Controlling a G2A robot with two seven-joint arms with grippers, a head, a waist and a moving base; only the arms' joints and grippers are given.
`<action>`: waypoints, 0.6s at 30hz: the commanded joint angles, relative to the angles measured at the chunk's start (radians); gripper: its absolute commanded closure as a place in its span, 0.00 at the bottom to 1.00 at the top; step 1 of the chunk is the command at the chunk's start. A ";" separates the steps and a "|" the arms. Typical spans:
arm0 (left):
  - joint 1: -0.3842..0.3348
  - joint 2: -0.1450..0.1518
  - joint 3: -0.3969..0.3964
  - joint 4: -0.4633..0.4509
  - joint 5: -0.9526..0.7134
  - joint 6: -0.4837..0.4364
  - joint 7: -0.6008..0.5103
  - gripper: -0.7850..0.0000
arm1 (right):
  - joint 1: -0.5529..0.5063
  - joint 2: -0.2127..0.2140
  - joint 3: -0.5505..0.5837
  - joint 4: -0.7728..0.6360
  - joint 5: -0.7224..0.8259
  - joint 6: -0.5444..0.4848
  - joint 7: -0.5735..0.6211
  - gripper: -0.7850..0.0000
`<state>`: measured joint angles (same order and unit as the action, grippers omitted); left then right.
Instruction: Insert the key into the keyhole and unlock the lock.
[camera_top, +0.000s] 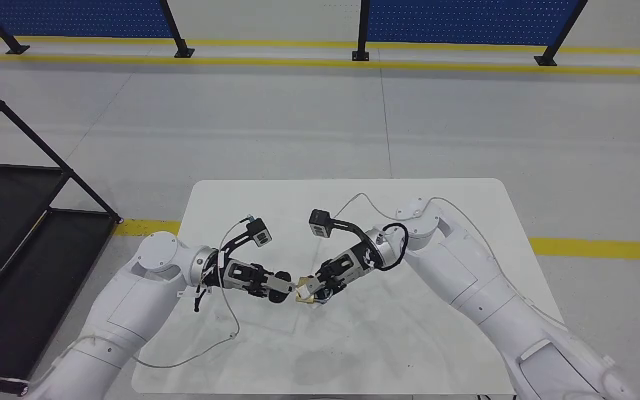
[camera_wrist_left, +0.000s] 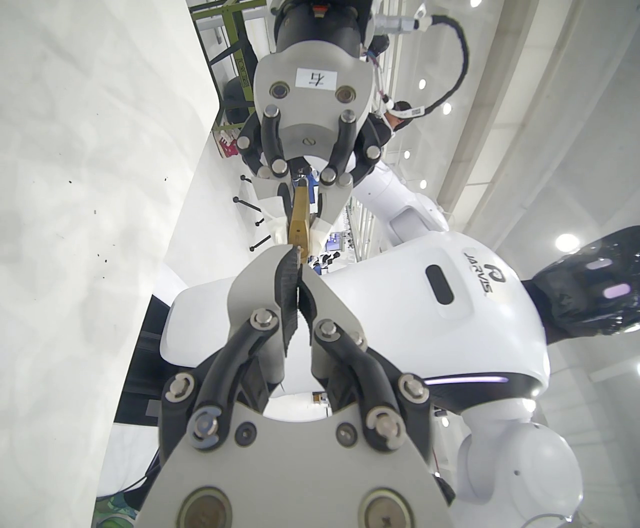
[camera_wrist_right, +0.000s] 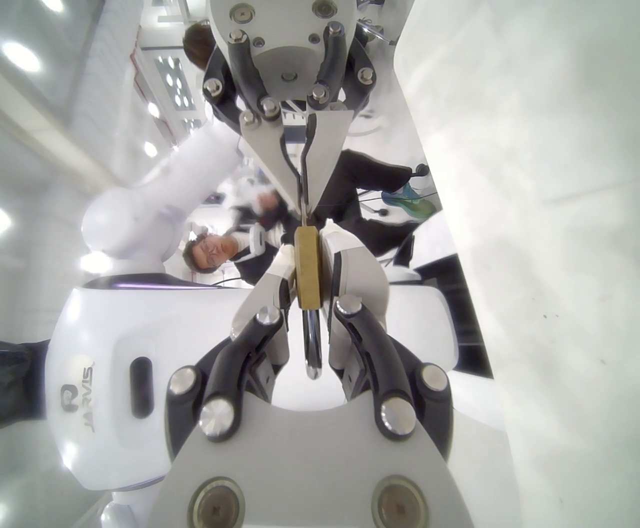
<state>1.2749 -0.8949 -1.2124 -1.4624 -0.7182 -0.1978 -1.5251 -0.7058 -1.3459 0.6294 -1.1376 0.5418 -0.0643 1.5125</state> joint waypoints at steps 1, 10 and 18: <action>-0.001 0.000 0.001 0.000 0.002 -0.001 -0.001 1.00 | 0.000 0.000 0.001 -0.001 -0.001 0.002 0.000 1.00; 0.002 -0.001 -0.007 -0.007 0.024 -0.044 0.000 1.00 | -0.006 -0.002 0.009 0.000 0.001 0.008 -0.003 1.00; 0.023 0.001 -0.020 -0.037 0.053 -0.115 0.018 1.00 | -0.011 -0.002 0.018 0.000 0.002 0.009 -0.001 1.00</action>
<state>1.2946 -0.8945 -1.2307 -1.4945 -0.6672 -0.3073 -1.5128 -0.7162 -1.3477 0.6469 -1.1376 0.5451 -0.0556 1.5113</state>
